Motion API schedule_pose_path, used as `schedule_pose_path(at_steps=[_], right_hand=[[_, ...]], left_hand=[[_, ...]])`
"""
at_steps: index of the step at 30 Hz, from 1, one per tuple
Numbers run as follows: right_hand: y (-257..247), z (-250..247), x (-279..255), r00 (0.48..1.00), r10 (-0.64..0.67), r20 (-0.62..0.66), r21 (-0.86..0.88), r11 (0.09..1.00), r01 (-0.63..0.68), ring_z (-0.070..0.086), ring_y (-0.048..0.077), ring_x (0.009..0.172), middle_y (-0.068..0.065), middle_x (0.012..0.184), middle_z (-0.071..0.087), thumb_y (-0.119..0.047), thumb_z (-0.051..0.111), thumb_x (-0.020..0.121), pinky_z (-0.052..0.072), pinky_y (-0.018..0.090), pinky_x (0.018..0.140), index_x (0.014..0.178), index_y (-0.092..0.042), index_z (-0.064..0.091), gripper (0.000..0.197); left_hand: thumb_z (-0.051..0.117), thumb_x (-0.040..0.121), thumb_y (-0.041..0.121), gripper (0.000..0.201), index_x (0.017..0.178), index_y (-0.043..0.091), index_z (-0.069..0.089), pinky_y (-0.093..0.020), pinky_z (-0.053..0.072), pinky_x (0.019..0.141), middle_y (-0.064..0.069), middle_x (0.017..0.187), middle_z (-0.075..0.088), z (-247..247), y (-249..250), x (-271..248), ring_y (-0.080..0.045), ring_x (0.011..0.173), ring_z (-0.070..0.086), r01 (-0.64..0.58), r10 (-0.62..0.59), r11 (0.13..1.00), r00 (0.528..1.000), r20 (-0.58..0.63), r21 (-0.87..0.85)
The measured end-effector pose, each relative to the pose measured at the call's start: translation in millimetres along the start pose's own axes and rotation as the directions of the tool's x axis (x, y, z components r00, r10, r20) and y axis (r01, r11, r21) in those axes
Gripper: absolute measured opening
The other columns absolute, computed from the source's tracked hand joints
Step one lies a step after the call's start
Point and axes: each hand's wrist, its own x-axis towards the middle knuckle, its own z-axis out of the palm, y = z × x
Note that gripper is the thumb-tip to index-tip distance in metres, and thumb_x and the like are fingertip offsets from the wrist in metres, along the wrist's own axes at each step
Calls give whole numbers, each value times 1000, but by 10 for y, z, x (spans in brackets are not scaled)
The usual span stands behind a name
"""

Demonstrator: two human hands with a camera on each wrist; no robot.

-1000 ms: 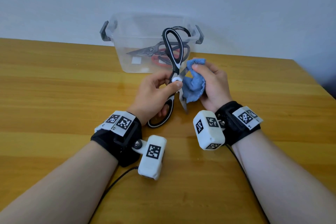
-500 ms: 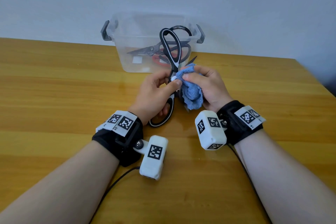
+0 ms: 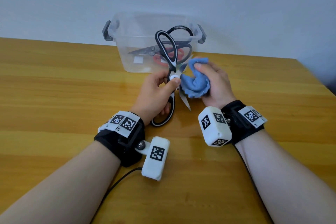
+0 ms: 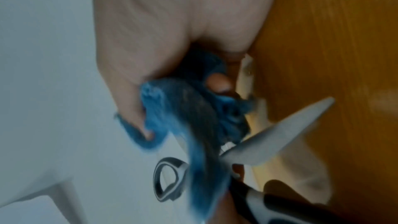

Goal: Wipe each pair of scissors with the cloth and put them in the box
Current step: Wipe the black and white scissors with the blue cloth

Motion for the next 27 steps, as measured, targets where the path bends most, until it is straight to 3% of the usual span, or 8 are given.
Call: schedule_pose_path(at_steps=[4,8,12,14,17,22,25,27], right_hand=[[58,36,-30,992,-33,123,-285,956,67,70,29,80,18,89,73,-3,73,87,58,41,73,91,-8,78,8],[68,21,-24,995,-78,57,-275,957,90,72,20,79,8,84,75,0,73,87,58,34,72,86,-10,77,11],[81,-24,33,988,-116,-98,-168,981,98,72,27,91,10,91,75,-4,73,88,60,48,86,91,-11,77,9],[63,-84,95,973,-78,-215,-20,997,75,71,34,91,13,95,73,-7,73,89,59,51,79,98,-8,76,10],[36,-116,118,953,-43,-299,88,994,72,69,33,81,12,95,71,-12,69,95,55,37,59,107,-10,73,13],[50,-107,96,983,-15,-184,84,996,31,67,30,75,12,96,69,-19,66,98,53,35,55,123,-11,69,26],[54,-62,58,998,-10,-69,-22,1000,8,70,33,76,15,97,73,-13,64,98,57,40,57,123,-9,68,25],[58,-30,27,1000,-5,12,-67,998,6,73,33,85,15,100,76,-9,60,99,60,49,72,113,-10,71,18]], left_hand=[[60,104,19,19,110,2,64,-22,32,30,-16,88,65,-13,11,2,-20,31,49,-30,30,1000,999,18,2],[61,103,18,25,106,-7,61,-20,30,30,-11,76,58,-26,17,-5,-19,29,45,-24,24,1000,999,39,-1],[61,103,18,29,103,-10,58,-21,31,31,-12,72,53,-24,35,-20,-21,29,44,-16,15,1000,997,70,13],[62,103,20,32,103,-12,56,-22,31,31,-12,70,51,-17,49,-33,-21,29,44,-22,21,1000,996,88,14],[61,103,22,33,104,-11,57,-21,31,32,-24,73,55,2,70,-60,-22,30,44,-38,38,999,994,106,-2],[64,102,23,15,89,15,67,-20,31,32,12,64,63,-10,84,-55,-19,31,46,13,-12,998,1000,26,-66],[68,99,27,28,92,0,64,-19,31,31,-9,71,69,-17,75,-44,-18,31,47,18,-20,992,1000,-15,-126],[68,99,28,37,93,-8,58,-19,30,31,-28,85,70,-13,61,-40,-19,30,47,7,-12,988,1000,-27,-153]])
